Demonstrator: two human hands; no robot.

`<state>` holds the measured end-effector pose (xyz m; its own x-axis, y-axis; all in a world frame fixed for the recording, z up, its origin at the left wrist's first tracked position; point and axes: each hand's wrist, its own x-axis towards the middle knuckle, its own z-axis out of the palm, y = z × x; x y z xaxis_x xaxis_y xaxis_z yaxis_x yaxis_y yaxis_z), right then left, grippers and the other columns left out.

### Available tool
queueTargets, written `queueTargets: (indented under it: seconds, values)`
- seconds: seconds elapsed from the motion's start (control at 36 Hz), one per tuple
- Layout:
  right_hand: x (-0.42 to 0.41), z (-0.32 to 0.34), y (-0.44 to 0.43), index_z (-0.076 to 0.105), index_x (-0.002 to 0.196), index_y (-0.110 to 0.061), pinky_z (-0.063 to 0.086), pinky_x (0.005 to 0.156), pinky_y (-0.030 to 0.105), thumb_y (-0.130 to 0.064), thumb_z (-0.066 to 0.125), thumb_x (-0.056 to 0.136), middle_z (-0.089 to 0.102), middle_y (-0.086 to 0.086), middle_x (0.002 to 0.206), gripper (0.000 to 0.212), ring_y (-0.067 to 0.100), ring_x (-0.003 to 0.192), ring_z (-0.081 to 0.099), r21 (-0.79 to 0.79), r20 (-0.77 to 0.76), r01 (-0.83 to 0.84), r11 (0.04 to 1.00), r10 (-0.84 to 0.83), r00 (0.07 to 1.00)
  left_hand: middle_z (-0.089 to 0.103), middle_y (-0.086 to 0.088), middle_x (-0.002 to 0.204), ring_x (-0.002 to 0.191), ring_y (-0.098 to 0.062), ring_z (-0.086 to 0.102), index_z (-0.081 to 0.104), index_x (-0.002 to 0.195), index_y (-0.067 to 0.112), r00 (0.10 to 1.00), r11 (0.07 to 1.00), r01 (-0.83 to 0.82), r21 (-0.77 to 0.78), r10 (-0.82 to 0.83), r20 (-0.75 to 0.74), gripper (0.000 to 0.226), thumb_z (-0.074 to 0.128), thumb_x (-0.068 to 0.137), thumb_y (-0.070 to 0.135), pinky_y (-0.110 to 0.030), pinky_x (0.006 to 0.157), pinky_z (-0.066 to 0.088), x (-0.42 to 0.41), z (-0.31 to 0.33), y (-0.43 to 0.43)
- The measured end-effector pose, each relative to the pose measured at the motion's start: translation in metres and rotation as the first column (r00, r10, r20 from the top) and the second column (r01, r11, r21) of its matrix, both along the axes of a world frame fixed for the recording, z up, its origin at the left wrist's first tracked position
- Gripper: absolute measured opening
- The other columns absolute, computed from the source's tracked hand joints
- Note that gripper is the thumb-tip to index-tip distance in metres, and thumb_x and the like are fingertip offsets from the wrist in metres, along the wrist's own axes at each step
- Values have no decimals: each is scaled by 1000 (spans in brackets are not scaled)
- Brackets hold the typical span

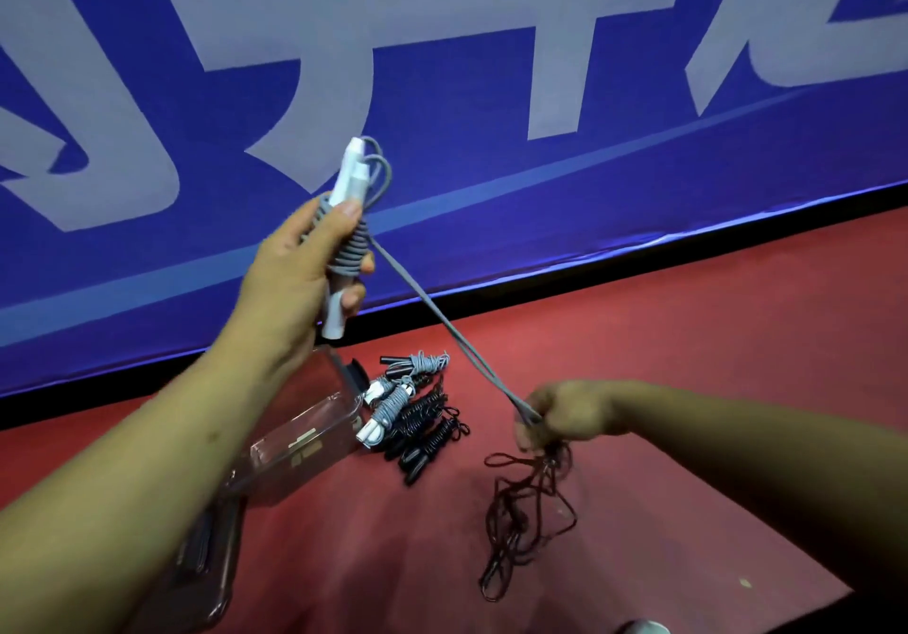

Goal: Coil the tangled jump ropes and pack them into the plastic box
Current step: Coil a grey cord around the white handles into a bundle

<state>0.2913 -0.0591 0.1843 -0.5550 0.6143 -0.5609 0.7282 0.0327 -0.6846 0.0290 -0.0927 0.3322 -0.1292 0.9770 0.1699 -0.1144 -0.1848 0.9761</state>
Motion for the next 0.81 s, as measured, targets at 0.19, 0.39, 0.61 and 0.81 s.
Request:
queueTargets:
  seconds: [0.19,0.39,0.61,0.81]
  values:
    - [4,14,1,65,83,-4,49,61,23,-12,52,101,67,10,74,23,16,62,59,-22,-217,171,985,-172,961,63,-5,70,47,-18,46,59,95,23,972,983,-171,-68,157,-174,12,66,93,32,-24,46,43,-28,-17,8]
    - [-2,27,9,70,79,-13,50,68,29,-25,59,98,67,3,69,25,13,61,60,98,-152,191,977,-175,973,65,-2,76,52,-18,52,58,93,30,951,963,-264,-45,252,-178,10,65,93,37,-27,50,44,-49,-25,12]
    - [2,37,8,66,77,-12,47,54,19,-34,51,101,64,5,67,35,9,51,57,160,-16,134,978,-133,991,69,-1,98,60,-23,64,56,94,27,981,985,-129,-118,109,-162,11,64,94,35,-29,49,44,-35,-32,9]
    - [-8,65,10,63,91,5,51,69,26,-6,65,82,64,16,79,14,22,71,61,-236,-380,72,969,-161,911,72,-8,91,54,-21,48,53,91,25,995,986,9,-167,-26,-99,9,58,97,31,-30,52,41,-33,-31,7]
